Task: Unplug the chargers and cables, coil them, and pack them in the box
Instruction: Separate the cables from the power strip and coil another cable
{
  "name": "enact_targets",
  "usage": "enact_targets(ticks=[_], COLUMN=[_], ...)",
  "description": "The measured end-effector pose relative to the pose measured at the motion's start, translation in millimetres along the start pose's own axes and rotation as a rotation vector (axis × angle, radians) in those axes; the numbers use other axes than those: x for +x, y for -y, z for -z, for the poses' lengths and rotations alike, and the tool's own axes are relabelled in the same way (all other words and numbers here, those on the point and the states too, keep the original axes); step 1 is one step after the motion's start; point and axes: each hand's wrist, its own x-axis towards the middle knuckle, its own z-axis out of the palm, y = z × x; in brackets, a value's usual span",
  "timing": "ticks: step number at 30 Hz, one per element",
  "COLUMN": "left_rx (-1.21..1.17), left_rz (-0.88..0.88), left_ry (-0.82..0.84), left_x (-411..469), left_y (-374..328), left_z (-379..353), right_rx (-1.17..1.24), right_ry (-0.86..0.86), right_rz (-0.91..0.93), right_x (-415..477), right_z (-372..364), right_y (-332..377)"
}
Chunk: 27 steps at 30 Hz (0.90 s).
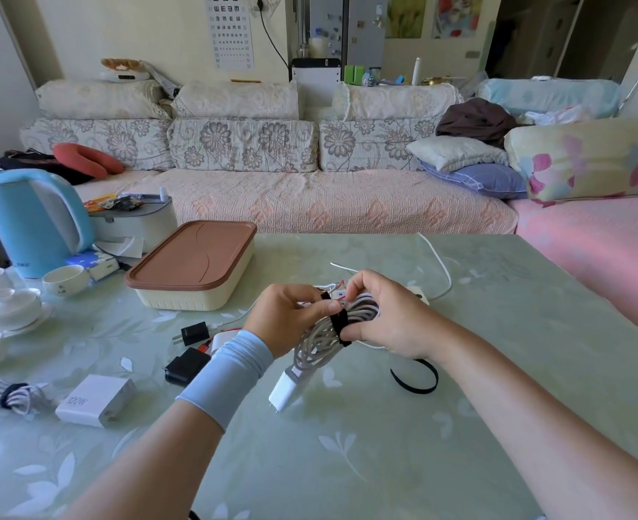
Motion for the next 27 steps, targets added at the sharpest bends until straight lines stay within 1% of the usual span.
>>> enact_targets(ticks=[3,5,8,13,16,18,20,21,23,25,27], left_rx=[-0.005,-0.078,-0.246,-0.431,-0.515,-0.553,-0.574,-0.549,-0.416,-0.229,-0.023], left_rz=[0.029,0.057,0.210,0.473,0.533,0.522,0.470,0.432,0.350,0.275,0.184], left_ry=[-0.005,-0.003,-0.010,0.121,0.215,0.210,0.168,0.142,0.078,0.019,0.008], left_x=[-1.1,-2.8,-5.3,-9.4,-9.1,-7.8,-6.0,-5.5,-4.7,-2.9,-0.6], left_y=[0.2,-2.9,-6.2,-9.3,-9.5,-9.0,-8.0,-7.9,-8.4,-9.1,-9.4], left_z=[-4.0,-5.2,-7.9,-12.1,-11.1,-11.8,-13.5,-14.3,-14.5,-11.9,-7.3], right_rx=[-0.025,-0.019,-0.043,-0.110,-0.139,-0.148,-0.135,-0.128,-0.133,-0.140,-0.138], right_ry=[-0.026,-0.029,-0.032,-0.020,-0.023,-0.028,-0.034,-0.038,-0.049,-0.062,-0.066], right_rz=[0.007,0.017,0.034,0.046,0.050,0.062,0.078,0.079,0.073,0.073,0.069], right_x=[-1.1,-1.6,-1.9,-2.9,-4.0,-4.3,-4.2,-4.4,-4.3,-4.4,-4.4], right_z=[3.4,4.3,3.6,7.7,7.2,5.9,5.0,4.9,5.3,5.3,5.2], right_y=[1.4,2.1,1.7,2.5,4.9,6.9,7.8,7.7,6.7,5.8,5.5])
